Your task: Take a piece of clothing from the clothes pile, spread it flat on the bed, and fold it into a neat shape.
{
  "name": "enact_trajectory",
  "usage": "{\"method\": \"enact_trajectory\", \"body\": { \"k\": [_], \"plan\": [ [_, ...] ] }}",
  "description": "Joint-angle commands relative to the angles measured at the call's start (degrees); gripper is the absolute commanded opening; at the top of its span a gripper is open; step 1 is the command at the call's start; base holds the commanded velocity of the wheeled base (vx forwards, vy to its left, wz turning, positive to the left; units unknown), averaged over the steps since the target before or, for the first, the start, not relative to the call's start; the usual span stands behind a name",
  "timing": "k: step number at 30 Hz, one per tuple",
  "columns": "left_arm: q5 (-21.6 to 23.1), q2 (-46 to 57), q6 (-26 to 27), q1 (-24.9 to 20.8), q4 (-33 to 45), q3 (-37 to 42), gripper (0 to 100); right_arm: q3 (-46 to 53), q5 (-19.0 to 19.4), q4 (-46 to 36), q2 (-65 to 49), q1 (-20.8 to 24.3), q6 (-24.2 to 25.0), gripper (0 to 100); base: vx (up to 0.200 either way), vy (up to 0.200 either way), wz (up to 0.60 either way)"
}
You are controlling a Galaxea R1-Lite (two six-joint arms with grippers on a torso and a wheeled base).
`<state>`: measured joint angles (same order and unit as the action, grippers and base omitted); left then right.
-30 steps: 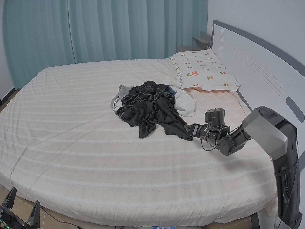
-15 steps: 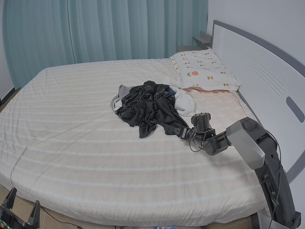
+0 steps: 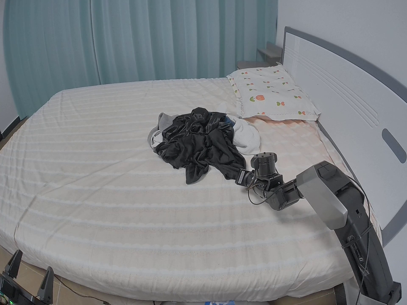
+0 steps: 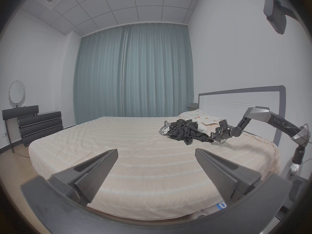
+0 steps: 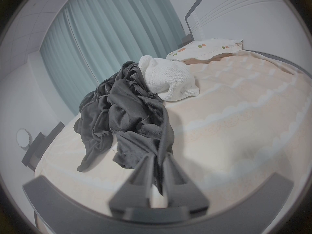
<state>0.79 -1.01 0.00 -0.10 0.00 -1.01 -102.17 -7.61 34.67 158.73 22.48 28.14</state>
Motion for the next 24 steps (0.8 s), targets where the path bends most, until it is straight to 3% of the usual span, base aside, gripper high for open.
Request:
{"method": "enact_trajectory", "body": {
  "k": [1,5,12,16,20,22,24],
  "plan": [
    [0.0,0.0,0.1,0.0,0.0,1.0,100,9.4,0.7,5.8,-7.5,0.2,1.8,0,0.0,0.0,0.0],
    [0.1,0.0,0.2,0.0,-0.1,1.0,100,21.5,2.3,12.5,-14.4,1.1,2.1,0,0.0,0.0,0.0],
    [0.0,0.0,-1.4,0.0,0.0,1.0,100,44.0,9.2,24.7,-30.8,2.4,3.2,0,0.0,0.0,0.0],
    [0.2,0.0,-1.4,0.0,-0.4,1.0,100,50.2,9.9,27.3,-36.2,3.4,4.3,0,0.0,0.0,0.0],
    [1.3,-4.2,-5.8,0.0,-6.5,-9.4,100,56.7,10.3,30.1,-40.9,5.6,6.6,0,0.0,0.0,0.0],
    [2.0,-7.0,-5.7,0.0,-6.1,-10.4,100,58.0,10.4,30.7,-41.5,6.3,6.8,0,0.0,0.0,0.0],
    [5.0,-10.7,-1.9,0.0,-5.6,-9.6,100,60.1,10.2,32.3,-42.0,7.7,6.9,0,0.0,0.0,0.0]
  ]
}}
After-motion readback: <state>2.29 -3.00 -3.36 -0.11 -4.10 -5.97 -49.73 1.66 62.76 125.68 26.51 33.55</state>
